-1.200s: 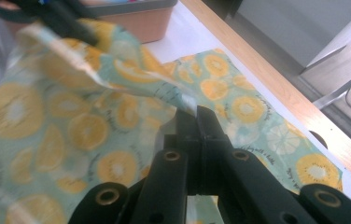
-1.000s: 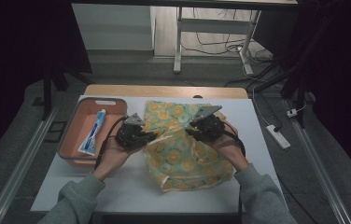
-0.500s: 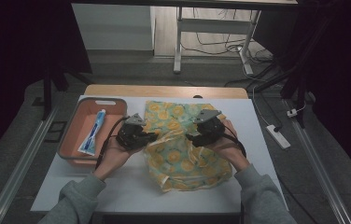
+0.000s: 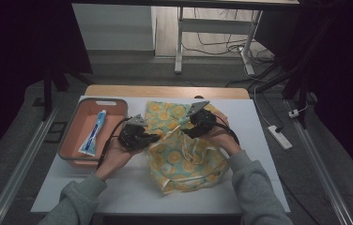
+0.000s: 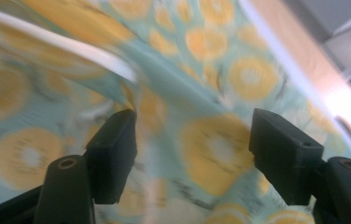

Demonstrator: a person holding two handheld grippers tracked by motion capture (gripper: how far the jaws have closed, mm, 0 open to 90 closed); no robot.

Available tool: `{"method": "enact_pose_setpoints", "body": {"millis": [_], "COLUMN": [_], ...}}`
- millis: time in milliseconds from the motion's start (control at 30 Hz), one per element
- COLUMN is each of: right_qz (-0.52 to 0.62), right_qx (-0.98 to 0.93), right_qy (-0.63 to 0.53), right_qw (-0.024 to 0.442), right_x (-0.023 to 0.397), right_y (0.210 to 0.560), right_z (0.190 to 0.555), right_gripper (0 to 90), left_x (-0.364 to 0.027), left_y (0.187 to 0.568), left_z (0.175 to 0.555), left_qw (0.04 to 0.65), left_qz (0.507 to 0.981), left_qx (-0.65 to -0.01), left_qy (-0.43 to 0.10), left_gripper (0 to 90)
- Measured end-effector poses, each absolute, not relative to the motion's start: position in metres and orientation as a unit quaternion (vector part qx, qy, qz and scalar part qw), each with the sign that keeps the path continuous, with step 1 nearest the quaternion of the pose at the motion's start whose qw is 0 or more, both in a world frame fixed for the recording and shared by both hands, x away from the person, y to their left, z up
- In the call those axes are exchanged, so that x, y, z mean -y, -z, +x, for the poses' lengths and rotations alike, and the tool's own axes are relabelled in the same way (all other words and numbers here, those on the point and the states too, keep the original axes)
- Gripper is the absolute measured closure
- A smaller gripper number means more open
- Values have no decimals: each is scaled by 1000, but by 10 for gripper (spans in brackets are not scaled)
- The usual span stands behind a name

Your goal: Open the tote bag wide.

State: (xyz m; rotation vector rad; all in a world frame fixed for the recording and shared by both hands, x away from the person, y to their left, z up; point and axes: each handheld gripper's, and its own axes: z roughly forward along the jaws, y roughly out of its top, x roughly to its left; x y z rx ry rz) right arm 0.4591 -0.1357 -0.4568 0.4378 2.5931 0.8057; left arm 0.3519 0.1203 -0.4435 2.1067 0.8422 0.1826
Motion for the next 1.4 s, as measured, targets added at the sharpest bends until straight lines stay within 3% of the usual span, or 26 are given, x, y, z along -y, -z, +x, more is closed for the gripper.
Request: {"method": "enact_pose_setpoints", "body": {"millis": [100,167,333,400,700,867,1100,1267,1367,1400], "right_qz": [183,181,140,132,204,256,356,364,360,352], "right_qx": [-928,-929,-940,-939,-885,-856,-856,-871,-879,-871], "right_qy": [-281,-293,-298,-301,-390,-411,-350,-310,-298,-322], "right_qw": [164,134,93,100,151,180,137,109,98,119], "right_x": [141,143,137,135,162,183,213,212,211,216], "right_y": [471,475,468,462,418,408,454,484,489,475], "right_z": [472,473,461,457,461,471,509,512,509,499], "right_gripper": [330,439,863,893,896,895,895,884,577,425], "left_x": [-119,-120,-122,-122,-129,-138,-133,-129,-130,-132], "left_y": [444,445,445,445,434,426,428,431,433,433], "left_z": [352,353,354,354,340,331,329,328,329,329], "left_qw": [418,417,419,420,427,442,437,433,431,431], "left_qz": [841,842,838,836,828,822,830,834,835,835], "left_qx": [-335,-336,-340,-343,-341,-334,-324,-319,-320,-322], "left_qy": [-73,-73,-76,-80,-127,-128,-123,-120,-119,-118], "left_gripper": [883,883,882,874,421,369,353,355,355,355]}}
